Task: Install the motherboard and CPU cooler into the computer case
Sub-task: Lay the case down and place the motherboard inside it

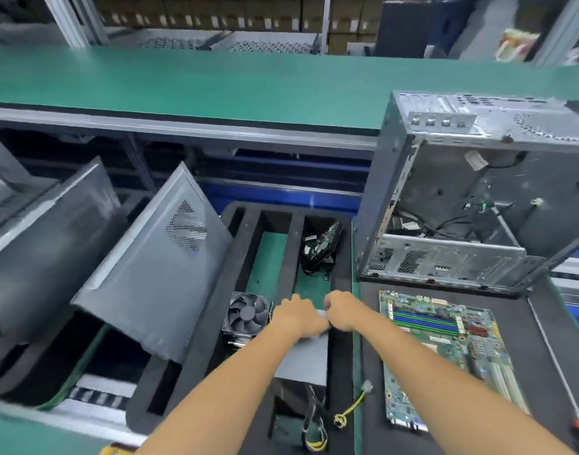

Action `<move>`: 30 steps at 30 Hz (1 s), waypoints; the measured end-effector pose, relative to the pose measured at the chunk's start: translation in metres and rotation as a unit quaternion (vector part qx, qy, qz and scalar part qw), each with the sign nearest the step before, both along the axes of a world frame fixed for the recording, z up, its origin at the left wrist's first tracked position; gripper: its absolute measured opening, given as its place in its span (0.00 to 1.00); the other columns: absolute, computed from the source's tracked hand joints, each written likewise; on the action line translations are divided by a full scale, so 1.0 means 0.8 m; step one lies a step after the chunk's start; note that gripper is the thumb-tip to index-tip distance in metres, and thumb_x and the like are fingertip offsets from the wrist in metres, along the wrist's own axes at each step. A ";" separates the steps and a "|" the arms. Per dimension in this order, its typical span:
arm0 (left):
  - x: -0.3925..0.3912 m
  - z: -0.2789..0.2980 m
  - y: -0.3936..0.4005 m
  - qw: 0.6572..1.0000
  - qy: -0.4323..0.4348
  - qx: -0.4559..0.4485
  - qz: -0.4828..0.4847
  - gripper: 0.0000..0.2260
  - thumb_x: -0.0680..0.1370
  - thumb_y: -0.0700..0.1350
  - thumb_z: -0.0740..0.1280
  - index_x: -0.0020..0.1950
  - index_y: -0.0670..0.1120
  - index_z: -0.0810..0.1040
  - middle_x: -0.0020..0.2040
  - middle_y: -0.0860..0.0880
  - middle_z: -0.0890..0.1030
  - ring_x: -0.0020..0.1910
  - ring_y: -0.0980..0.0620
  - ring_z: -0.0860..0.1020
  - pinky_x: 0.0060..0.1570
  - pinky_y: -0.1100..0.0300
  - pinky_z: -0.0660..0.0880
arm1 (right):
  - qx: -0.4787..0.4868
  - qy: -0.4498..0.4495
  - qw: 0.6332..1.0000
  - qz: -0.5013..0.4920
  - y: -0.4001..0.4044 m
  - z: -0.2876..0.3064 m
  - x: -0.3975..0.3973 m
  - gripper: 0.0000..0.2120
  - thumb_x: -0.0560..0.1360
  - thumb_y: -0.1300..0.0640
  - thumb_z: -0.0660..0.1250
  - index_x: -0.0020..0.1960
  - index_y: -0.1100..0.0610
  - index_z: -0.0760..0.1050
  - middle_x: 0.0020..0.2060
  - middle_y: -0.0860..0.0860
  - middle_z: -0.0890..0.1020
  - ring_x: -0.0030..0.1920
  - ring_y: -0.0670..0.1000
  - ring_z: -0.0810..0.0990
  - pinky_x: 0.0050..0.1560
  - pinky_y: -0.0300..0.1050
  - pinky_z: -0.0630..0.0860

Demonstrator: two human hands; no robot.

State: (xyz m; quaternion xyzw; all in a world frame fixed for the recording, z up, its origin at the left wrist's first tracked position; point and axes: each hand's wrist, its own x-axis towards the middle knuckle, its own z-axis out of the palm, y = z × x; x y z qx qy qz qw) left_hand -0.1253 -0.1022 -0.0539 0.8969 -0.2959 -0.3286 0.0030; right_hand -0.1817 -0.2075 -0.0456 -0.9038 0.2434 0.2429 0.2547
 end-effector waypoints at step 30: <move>-0.030 -0.001 -0.013 0.995 -0.030 0.083 0.052 0.34 0.70 0.60 0.60 0.72 0.50 0.54 0.67 0.40 0.54 0.58 0.37 0.72 0.49 0.51 0.72 | 0.047 0.035 0.998 -0.001 -0.012 -0.002 -0.014 0.11 0.74 0.66 0.57 0.39 0.60 0.76 0.35 0.58 0.78 0.30 0.56 0.77 0.32 0.44 0.75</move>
